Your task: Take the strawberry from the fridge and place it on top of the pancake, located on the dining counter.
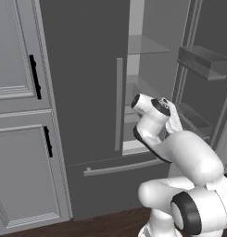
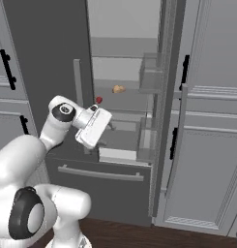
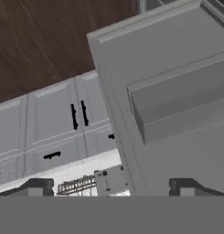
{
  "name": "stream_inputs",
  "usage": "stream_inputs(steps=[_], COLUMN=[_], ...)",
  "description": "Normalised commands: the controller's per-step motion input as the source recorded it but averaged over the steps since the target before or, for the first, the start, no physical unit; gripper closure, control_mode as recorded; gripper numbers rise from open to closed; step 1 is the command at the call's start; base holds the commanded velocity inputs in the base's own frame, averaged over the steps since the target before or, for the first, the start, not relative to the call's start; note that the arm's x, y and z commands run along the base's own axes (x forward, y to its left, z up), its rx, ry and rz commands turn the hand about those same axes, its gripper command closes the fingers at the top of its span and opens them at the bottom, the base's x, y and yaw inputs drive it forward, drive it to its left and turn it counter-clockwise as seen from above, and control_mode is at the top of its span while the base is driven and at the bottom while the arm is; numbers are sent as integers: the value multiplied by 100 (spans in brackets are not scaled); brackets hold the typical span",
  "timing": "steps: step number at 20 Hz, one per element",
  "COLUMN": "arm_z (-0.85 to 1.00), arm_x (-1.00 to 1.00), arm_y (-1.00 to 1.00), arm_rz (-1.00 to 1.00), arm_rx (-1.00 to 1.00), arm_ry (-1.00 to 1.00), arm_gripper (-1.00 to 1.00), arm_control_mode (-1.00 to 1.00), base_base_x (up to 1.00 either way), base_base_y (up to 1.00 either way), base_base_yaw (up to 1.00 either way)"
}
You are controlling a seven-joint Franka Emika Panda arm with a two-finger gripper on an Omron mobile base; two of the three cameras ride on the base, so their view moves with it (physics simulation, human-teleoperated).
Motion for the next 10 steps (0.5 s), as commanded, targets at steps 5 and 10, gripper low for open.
stream_inputs(steps=[5, 10], arm_z=[-6, -14], arm_x=[40, 15], arm_y=[67, 60], arm_rz=[-42, -36], arm_rx=[50, 71], arm_ry=[-33, -43], arm_gripper=[-100, -100], arm_control_mode=[-100, -100], base_base_x=[0, 0], base_base_y=[0, 0], base_base_yaw=[0, 0])
